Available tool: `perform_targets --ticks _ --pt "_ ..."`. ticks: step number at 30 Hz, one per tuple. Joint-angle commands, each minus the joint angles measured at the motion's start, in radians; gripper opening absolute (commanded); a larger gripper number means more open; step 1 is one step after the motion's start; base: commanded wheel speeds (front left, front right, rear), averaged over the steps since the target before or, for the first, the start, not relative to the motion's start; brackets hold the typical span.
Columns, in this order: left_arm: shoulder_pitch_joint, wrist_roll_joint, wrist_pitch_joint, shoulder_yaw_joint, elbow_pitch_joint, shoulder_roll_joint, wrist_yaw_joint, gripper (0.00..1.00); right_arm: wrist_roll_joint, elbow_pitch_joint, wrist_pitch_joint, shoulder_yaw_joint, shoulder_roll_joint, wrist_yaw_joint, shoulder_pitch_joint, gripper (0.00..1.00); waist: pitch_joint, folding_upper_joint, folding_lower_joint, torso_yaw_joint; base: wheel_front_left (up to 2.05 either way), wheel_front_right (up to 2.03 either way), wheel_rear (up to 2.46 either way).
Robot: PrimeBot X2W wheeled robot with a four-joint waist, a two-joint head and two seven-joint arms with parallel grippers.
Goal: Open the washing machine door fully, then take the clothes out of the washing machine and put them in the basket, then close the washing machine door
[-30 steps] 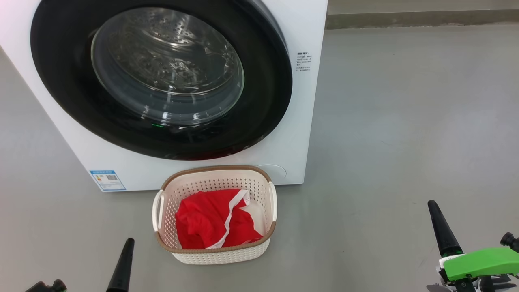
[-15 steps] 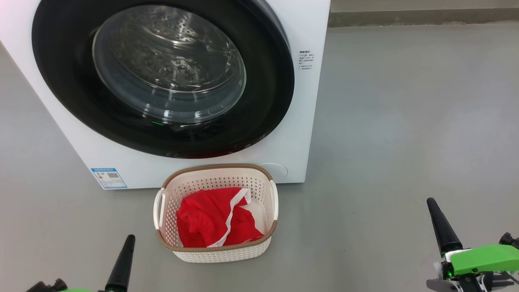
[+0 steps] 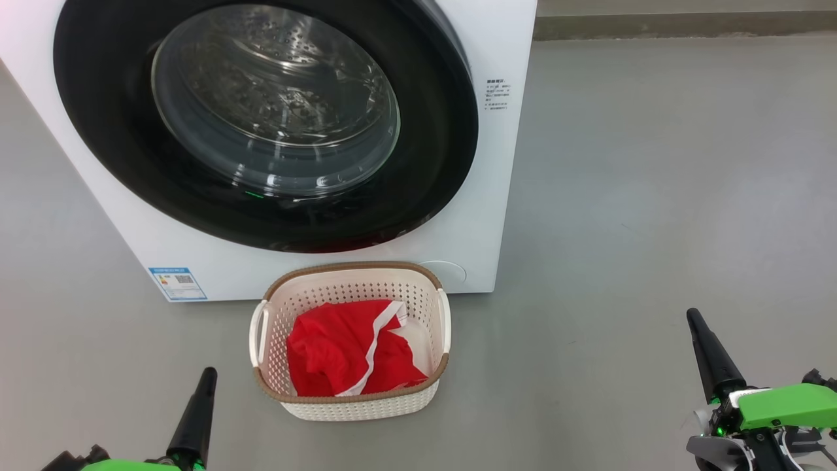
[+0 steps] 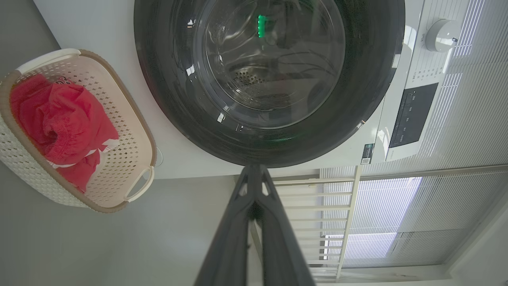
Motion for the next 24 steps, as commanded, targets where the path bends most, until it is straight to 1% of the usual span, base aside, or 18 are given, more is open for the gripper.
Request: perform_targets --ticks 1,4,6,24 --pt "-0.052 -0.025 0.011 0.038 -0.016 0.006 -0.013 0.0 0.027 -0.021 0.008 0.018 -0.018 -0.001 -0.049 0.0 0.0 0.0 0.0 0.0 0.0 0.0 0.0" --pt "-0.06 -0.061 0.023 0.046 -0.007 0.0 -0.018 0.0 0.071 -0.014 0.018 0.018 -0.019 -0.001 -0.058 0.0 0.002 0.0 0.0 0.002 0.0 0.0 0.0" --pt "-0.061 -0.064 0.024 0.047 -0.006 -0.001 -0.019 0.0 0.075 -0.013 0.019 0.018 -0.019 -0.001 -0.058 0.0 0.002 0.0 0.0 0.002 0.0 0.0 0.0" --pt "-0.061 -0.062 0.026 0.05 -0.006 -0.003 -0.019 0.0 0.072 -0.013 0.022 0.014 -0.016 -0.001 -0.059 0.0 0.002 0.0 0.0 0.002 0.0 0.0 0.0"
